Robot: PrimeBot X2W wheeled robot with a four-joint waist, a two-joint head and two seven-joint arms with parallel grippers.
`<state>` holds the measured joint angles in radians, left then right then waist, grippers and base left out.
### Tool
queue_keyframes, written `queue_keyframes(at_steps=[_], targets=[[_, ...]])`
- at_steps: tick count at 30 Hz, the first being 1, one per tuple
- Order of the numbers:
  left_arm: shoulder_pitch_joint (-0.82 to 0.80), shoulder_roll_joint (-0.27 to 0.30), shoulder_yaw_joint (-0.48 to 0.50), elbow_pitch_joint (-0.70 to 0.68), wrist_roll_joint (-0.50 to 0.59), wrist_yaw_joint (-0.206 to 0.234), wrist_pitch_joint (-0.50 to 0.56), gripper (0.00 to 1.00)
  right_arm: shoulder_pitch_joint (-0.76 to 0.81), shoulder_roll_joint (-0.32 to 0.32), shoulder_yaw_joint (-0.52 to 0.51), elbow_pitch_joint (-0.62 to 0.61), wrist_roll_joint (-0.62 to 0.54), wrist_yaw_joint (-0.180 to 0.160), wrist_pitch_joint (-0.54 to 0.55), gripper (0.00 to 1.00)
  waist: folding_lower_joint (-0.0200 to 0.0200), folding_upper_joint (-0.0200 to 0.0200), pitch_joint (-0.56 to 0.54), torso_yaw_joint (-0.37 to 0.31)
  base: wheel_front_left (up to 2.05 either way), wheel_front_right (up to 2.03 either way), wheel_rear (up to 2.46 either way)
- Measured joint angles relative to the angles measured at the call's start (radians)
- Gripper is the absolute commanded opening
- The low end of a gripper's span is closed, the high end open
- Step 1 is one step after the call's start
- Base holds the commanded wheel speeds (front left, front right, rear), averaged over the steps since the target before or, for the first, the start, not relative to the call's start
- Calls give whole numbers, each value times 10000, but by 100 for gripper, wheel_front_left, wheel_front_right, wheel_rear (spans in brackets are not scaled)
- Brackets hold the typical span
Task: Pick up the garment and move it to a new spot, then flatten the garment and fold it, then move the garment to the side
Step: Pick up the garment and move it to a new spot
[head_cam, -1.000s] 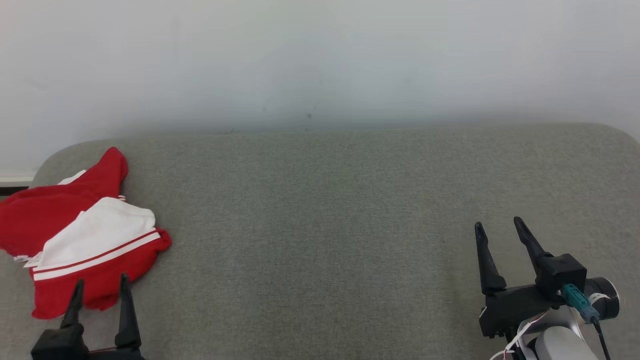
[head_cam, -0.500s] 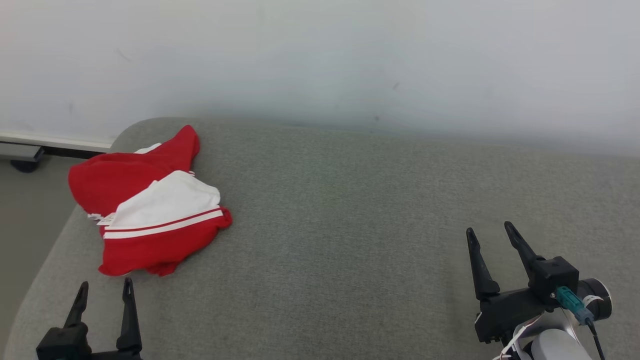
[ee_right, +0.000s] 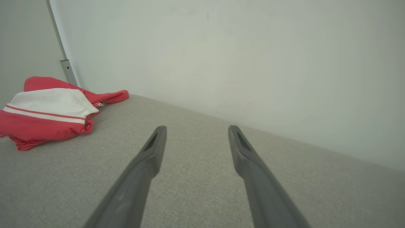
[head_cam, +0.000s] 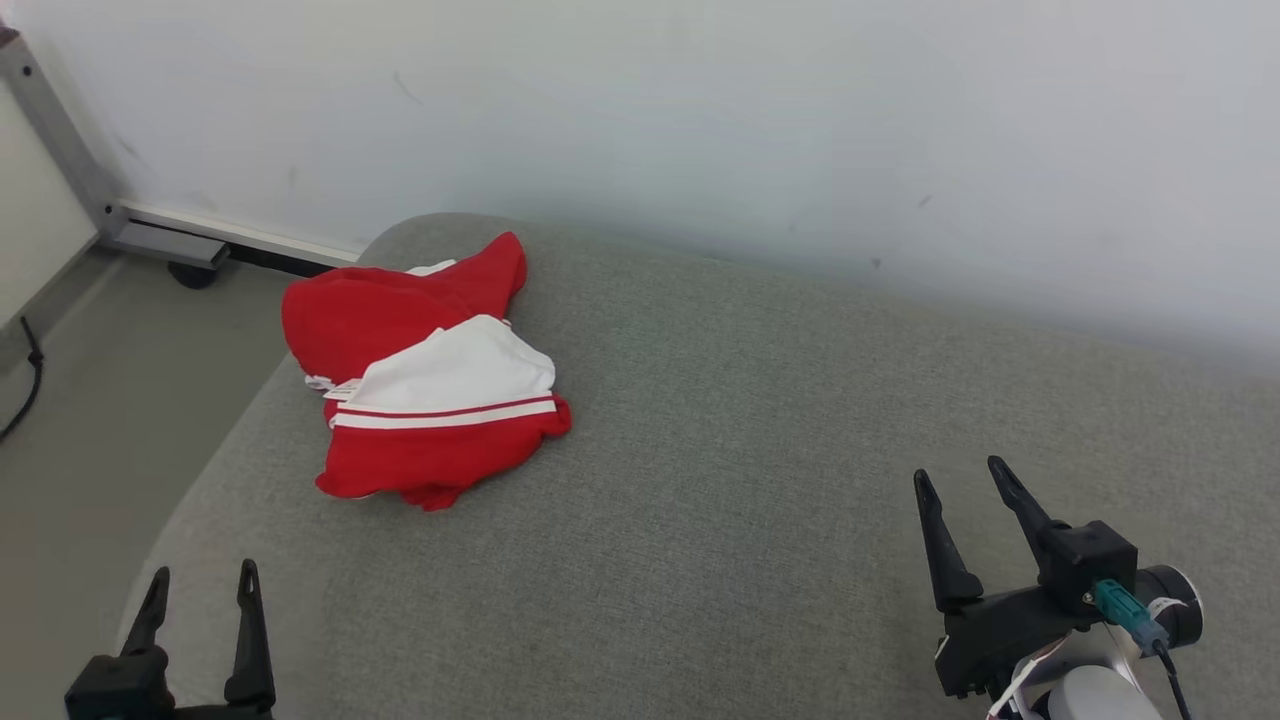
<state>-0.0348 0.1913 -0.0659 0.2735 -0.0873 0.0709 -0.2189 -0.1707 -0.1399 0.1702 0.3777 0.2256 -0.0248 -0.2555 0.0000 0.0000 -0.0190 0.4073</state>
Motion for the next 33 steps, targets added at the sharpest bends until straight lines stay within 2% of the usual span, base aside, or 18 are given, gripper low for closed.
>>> queue_keyframes(at_steps=[5,13,16,19,24,27,31,33], targets=[[146,-25,138,-29,-86,8,0,100,-34,115,134,81,-73,104,0,100,0,0,-84,269,0,0,0],[144,-58,272,-48,-313,-12,73,100,-48,121,203,148,-77,242,0,100,0,0,-72,248,0,0,0],[-72,-12,259,6,-589,-291,144,100,-62,123,228,150,-121,249,2,100,0,0,-7,182,0,0,0],[-1073,265,215,130,-763,-807,339,100,-110,123,318,150,-180,267,0,100,0,0,91,100,0,0,0],[-3437,1011,96,617,-1191,-1914,1041,100,-443,65,497,125,-416,353,0,100,0,0,311,-116,0,0,0],[-4543,1365,146,784,-1524,-1958,1415,100,-519,-50,548,35,-573,355,0,100,0,0,491,-302,0,0,0],[-6034,1948,-109,1463,-2360,-2038,2585,100,-795,-251,629,-219,-767,426,8,100,1,0,912,-665,0,0,0],[-6490,2067,-288,1762,-2686,-2034,3047,100,-942,-290,644,-316,-792,424,19,100,0,1,1116,-825,0,0,0]])
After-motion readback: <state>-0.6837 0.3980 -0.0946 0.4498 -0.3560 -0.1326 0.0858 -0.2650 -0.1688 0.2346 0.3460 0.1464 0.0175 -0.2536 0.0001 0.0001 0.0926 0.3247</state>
